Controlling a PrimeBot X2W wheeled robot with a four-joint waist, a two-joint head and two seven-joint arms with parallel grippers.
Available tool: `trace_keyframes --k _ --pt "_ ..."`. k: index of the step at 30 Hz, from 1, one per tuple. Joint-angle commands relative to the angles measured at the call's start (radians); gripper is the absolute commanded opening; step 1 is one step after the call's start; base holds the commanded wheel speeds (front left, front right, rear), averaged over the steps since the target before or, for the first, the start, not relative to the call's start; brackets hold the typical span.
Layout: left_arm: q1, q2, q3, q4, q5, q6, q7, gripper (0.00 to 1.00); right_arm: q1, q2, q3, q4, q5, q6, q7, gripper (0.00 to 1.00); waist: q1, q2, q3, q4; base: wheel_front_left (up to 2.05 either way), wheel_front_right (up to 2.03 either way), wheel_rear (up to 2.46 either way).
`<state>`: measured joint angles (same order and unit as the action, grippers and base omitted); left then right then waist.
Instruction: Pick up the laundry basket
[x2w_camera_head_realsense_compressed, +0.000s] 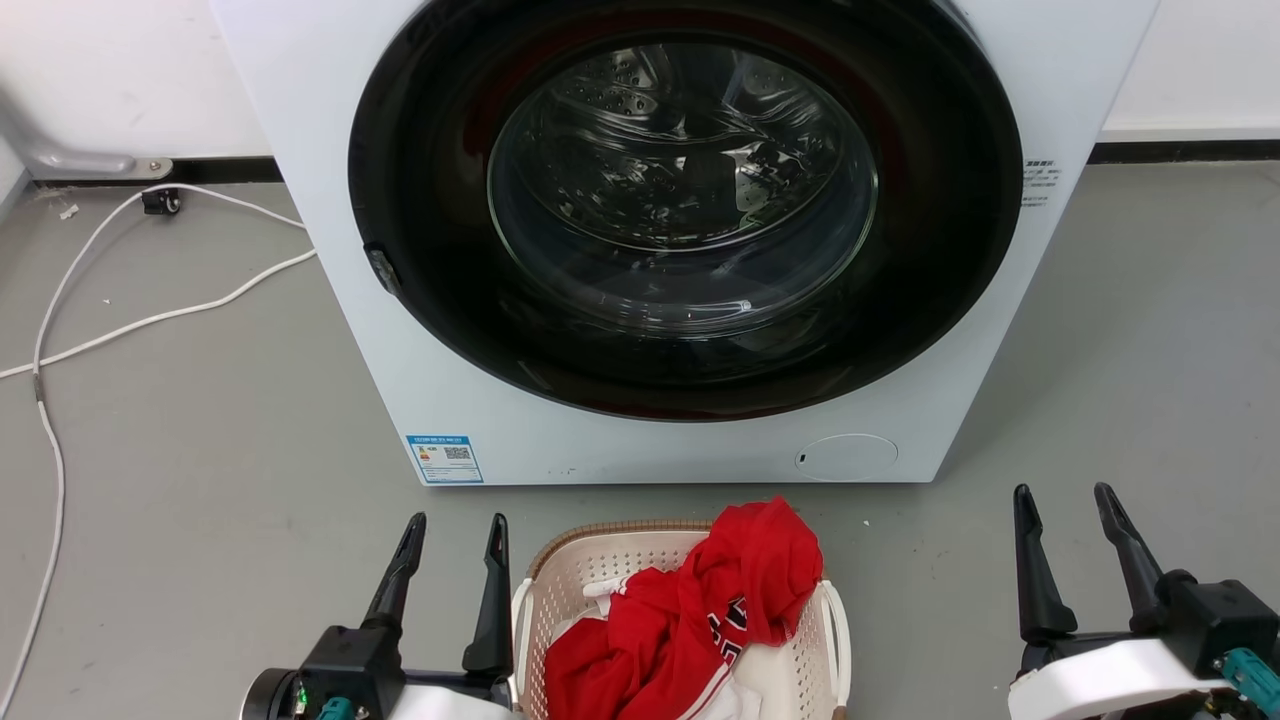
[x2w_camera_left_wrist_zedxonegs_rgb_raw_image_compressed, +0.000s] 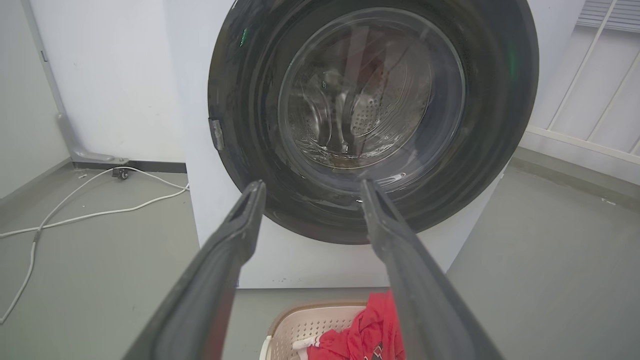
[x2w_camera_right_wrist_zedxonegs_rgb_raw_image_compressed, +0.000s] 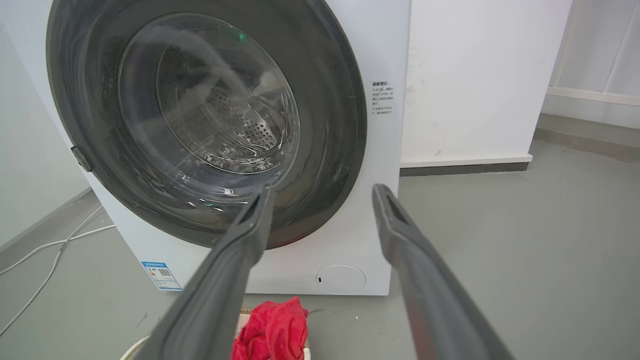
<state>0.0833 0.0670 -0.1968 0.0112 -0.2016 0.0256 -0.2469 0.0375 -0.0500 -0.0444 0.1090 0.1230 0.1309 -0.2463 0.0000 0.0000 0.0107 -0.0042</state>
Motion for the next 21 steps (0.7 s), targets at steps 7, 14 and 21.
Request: trace_keyframes --k 7,14,21 --pt "0.014 -0.013 0.011 0.022 0.094 -0.026 -0.019 1.0 0.003 -0.001 0.003 0.009 -0.053 0.0 -0.02 1.0 0.0 0.0 0.0 -0.002 0.0 0.0 0.0" --pt "0.015 -0.016 0.014 0.031 0.107 -0.036 -0.019 1.0 -0.001 -0.001 0.002 0.006 -0.052 0.0 -0.019 1.0 0.0 0.0 0.0 -0.002 0.0 0.0 0.0" --pt "0.016 -0.017 0.009 0.032 0.092 -0.031 -0.019 1.0 0.001 -0.001 0.004 0.003 -0.046 0.0 -0.019 1.0 0.0 0.0 0.0 -0.001 0.0 0.0 0.0"
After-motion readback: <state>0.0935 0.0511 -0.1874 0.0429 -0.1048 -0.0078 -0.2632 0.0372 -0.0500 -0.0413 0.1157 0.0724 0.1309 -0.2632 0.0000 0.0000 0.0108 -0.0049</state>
